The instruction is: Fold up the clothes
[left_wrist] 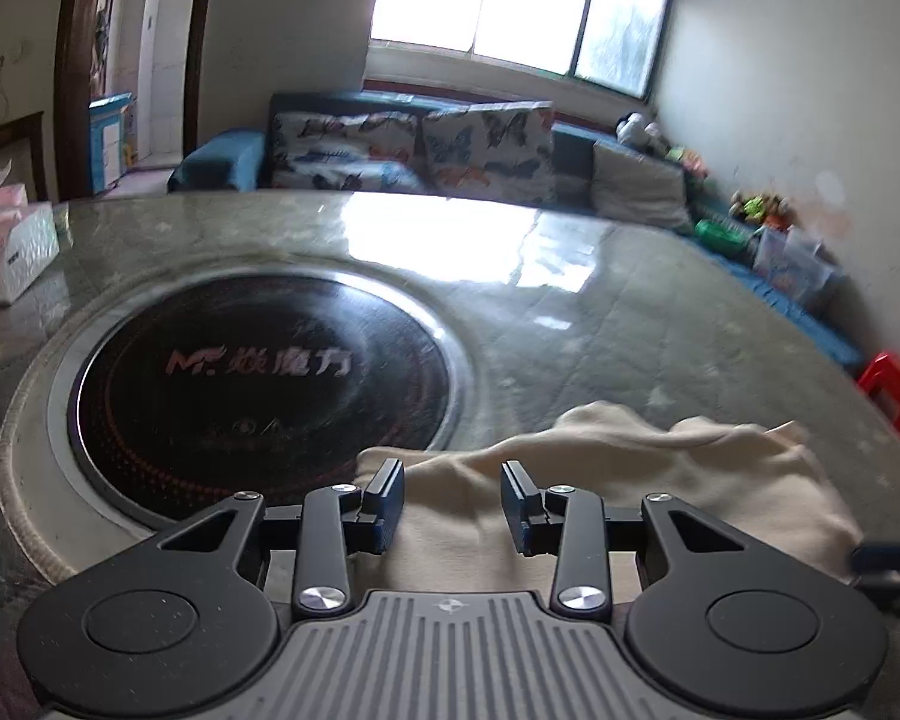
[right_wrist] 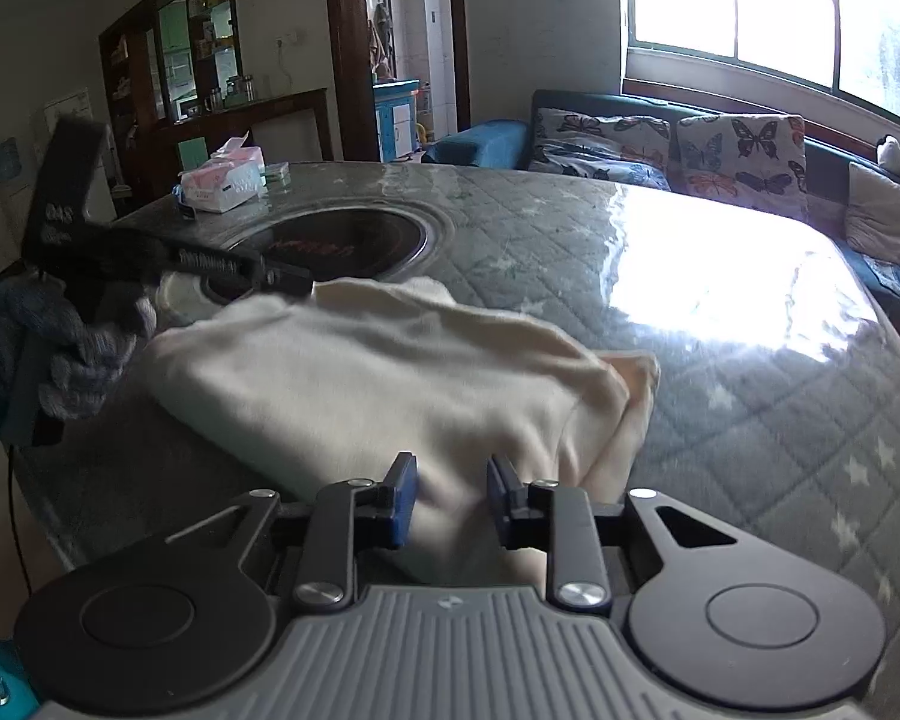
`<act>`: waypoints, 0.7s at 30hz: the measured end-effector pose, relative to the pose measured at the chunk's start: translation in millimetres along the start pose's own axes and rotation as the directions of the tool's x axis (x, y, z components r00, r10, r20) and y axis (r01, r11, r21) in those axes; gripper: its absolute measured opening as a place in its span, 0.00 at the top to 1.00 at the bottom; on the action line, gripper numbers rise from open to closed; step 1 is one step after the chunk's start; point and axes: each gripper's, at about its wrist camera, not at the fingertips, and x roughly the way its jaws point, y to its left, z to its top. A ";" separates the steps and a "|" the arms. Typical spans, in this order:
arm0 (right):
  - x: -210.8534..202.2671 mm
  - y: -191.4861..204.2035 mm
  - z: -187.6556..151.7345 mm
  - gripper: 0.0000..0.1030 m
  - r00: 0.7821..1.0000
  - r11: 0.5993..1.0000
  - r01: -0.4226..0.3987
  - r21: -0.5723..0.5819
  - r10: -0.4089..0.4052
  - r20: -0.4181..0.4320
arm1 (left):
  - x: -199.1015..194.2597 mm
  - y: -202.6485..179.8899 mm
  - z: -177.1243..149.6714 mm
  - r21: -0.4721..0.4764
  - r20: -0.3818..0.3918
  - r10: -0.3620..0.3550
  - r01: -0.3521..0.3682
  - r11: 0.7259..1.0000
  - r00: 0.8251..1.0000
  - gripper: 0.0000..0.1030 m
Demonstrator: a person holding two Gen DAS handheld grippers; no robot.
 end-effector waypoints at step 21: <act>83.5 -25.5 58.2 0.75 0.997 0.997 0.066 -0.029 -0.068 -0.041 | 26.6 -32.2 17.2 0.084 -0.035 -0.026 0.029 0.996 0.999 0.60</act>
